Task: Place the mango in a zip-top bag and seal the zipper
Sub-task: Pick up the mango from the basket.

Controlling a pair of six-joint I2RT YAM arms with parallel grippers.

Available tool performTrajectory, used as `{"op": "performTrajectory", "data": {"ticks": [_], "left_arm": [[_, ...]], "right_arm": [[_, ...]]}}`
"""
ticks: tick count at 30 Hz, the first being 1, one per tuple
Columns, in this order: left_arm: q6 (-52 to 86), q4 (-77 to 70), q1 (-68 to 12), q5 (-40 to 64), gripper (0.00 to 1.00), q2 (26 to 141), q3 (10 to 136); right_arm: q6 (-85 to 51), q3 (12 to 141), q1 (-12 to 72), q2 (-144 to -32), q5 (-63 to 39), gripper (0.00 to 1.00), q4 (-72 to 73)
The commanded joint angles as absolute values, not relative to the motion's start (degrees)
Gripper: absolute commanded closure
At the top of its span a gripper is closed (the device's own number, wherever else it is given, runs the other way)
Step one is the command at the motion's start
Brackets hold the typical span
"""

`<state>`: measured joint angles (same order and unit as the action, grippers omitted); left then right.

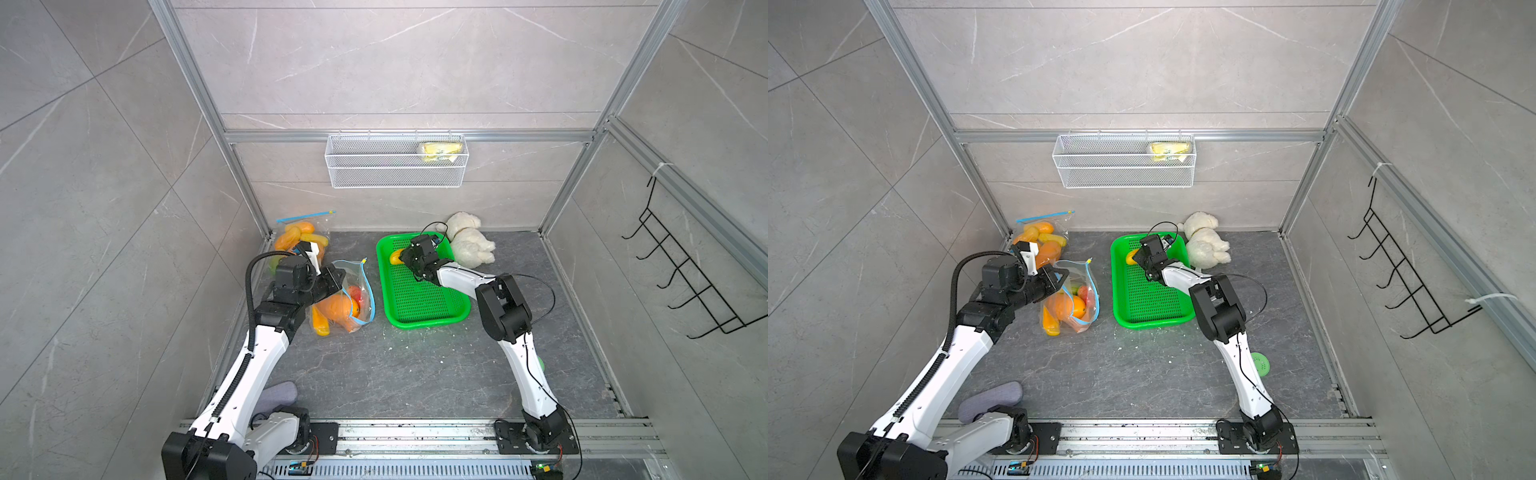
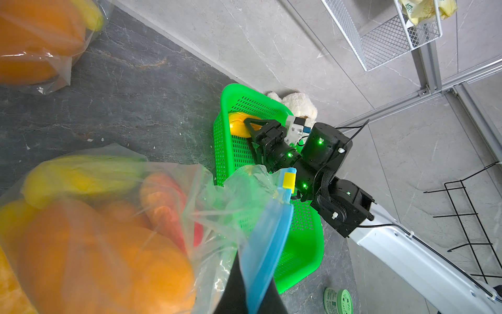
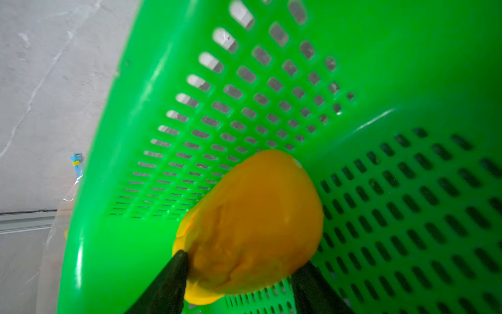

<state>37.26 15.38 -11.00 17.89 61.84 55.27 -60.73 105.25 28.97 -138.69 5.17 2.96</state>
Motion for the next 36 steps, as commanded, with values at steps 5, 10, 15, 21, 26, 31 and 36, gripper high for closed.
{"op": "performTrajectory", "data": {"ticks": [5,10,15,21,26,31,36], "left_arm": [[35.63,16.61,-10.99,16.97,1.00,60.99,57.85],[35.92,16.35,-11.02,16.61,1.00,60.64,57.49],[36.01,16.26,-11.06,16.91,1.00,60.89,57.54],[36.09,15.88,-10.99,17.05,1.00,61.04,57.32],[35.94,16.26,-11.01,16.92,1.00,60.62,57.48],[37.26,14.12,-11.07,18.42,1.00,61.47,57.39],[39.29,12.46,-11.07,20.73,1.00,64.52,58.19]], "right_arm": [[-59.33,100.49,28.04,-140.34,2.75,0.64,17.12],[-57.89,95.29,27.84,-137.28,1.95,0.70,24.49],[-53.58,90.57,27.73,-131.95,1.60,0.71,23.97],[-51.58,83.56,27.20,-125.18,2.08,0.72,22.92],[-48.22,77.12,27.25,-118.85,-0.71,0.70,23.36],[-44.48,69.79,27.16,-110.21,-2.52,0.71,24.36],[-41.90,64.85,27.67,-102.56,-6.65,0.73,27.64]]}}
